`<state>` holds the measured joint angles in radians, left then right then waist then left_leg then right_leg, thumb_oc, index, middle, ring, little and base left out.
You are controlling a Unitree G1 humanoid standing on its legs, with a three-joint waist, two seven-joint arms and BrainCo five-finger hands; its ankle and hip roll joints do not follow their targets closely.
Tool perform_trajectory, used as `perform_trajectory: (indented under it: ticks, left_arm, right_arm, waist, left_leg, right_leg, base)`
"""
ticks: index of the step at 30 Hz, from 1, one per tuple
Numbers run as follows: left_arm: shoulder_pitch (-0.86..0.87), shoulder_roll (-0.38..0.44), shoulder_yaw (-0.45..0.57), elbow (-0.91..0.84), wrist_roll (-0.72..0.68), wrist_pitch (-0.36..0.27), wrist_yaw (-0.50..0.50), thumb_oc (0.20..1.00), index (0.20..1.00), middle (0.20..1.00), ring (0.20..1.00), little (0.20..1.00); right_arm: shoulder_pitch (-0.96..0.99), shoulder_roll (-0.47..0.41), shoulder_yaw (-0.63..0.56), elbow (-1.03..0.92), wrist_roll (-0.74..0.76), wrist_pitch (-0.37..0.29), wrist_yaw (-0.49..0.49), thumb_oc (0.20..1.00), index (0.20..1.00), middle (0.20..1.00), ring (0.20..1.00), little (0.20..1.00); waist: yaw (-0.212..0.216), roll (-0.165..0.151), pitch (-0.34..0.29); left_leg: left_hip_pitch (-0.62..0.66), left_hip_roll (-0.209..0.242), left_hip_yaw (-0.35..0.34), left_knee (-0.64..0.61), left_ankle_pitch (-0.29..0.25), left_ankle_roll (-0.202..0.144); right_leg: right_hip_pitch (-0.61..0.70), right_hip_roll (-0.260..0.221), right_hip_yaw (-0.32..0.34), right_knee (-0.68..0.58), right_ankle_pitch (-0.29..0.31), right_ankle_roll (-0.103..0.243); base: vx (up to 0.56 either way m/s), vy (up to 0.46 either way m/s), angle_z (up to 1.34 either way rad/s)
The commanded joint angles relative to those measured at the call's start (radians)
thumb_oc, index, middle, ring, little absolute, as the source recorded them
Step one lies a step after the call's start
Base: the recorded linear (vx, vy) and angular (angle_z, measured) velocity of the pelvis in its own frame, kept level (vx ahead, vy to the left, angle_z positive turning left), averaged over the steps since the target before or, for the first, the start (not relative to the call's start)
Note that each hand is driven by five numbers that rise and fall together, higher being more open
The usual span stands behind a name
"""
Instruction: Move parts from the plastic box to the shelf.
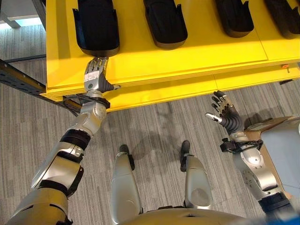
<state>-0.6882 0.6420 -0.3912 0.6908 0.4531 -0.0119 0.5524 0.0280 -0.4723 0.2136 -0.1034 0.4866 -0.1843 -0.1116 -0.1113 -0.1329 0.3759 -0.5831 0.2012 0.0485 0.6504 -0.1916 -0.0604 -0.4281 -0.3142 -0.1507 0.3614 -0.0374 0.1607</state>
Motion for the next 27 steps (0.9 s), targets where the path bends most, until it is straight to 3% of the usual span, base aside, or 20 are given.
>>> perform_trajectory:
  ticks: [1, 18, 20, 24, 25, 27]
  left_arm:
    - [-0.079, -0.046, -0.027, 0.101, -0.062, -0.004, -0.043, 1.000, 1.000, 1.000, 1.000, 1.000]
    - [-0.115, -0.039, -0.039, 0.111, -0.071, -0.010, -0.040, 1.000, 1.000, 1.000, 1.000, 1.000]
    - [-0.120, -0.034, -0.041, 0.112, -0.076, -0.010, -0.049, 1.000, 1.000, 1.000, 1.000, 1.000]
    - [-0.129, -0.021, -0.040, 0.116, -0.083, -0.008, -0.068, 1.000, 1.000, 1.000, 1.000, 1.000]
    - [-0.134, -0.018, -0.038, 0.111, -0.087, -0.008, -0.075, 1.000, 1.000, 1.000, 1.000, 1.000]
    - [-0.140, -0.011, -0.035, 0.112, -0.093, -0.010, -0.086, 1.000, 1.000, 1.000, 1.000, 1.000]
  right_arm:
    - [0.000, -0.048, -0.025, -0.092, 0.013, -0.070, 0.006, 1.000, 1.000, 1.000, 1.000, 1.000]
    - [0.015, -0.062, -0.026, -0.100, 0.015, -0.071, 0.012, 1.000, 1.000, 1.000, 1.000, 1.000]
    - [0.017, -0.064, -0.025, -0.096, 0.017, -0.068, 0.015, 1.000, 1.000, 1.000, 1.000, 1.000]
    - [0.024, -0.063, -0.030, -0.098, 0.021, -0.061, 0.022, 1.000, 1.000, 1.000, 1.000, 1.000]
    - [0.026, -0.063, -0.034, -0.098, 0.021, -0.059, 0.024, 1.000, 1.000, 1.000, 1.000, 1.000]
    - [0.028, -0.063, -0.034, -0.096, 0.022, -0.054, 0.028, 1.000, 1.000, 1.000, 1.000, 1.000]
  waist:
    - [-0.030, 0.021, -0.017]
    - [-0.037, 0.019, -0.017]
    - [-0.037, 0.021, -0.017]
    - [-0.038, 0.023, -0.017]
    - [-0.038, 0.023, -0.015]
    - [-0.039, 0.025, -0.016]
  left_leg:
    - [-0.001, 0.053, 0.017, -0.093, 0.102, -0.027]
    - [-0.009, 0.058, 0.021, -0.094, 0.104, -0.029]
    - [-0.003, 0.061, 0.017, -0.081, 0.077, -0.038]
    - [-0.003, 0.060, 0.016, -0.079, 0.076, -0.038]
    - [-0.012, 0.057, 0.021, -0.087, 0.102, -0.028]
    - [-0.011, 0.057, 0.023, -0.087, 0.101, -0.027]
  right_leg:
    - [0.039, -0.011, 0.025, 0.126, -0.076, -0.016]
    - [0.025, -0.006, 0.033, 0.124, -0.072, -0.017]
    - [0.031, -0.003, 0.038, 0.135, -0.093, -0.011]
    - [0.030, -0.003, 0.041, 0.135, -0.092, -0.010]
    - [0.021, -0.005, 0.037, 0.127, -0.069, -0.016]
    - [0.022, -0.005, 0.037, 0.125, -0.069, -0.016]
  base:
    - [0.00, 0.000, 0.00]
    - [0.00, 0.001, -0.02]
    - [0.07, -0.010, -0.02]
    - [0.00, 0.004, 0.03]
    - [-0.07, 0.022, -0.04]
    - [0.00, 0.007, -0.05]
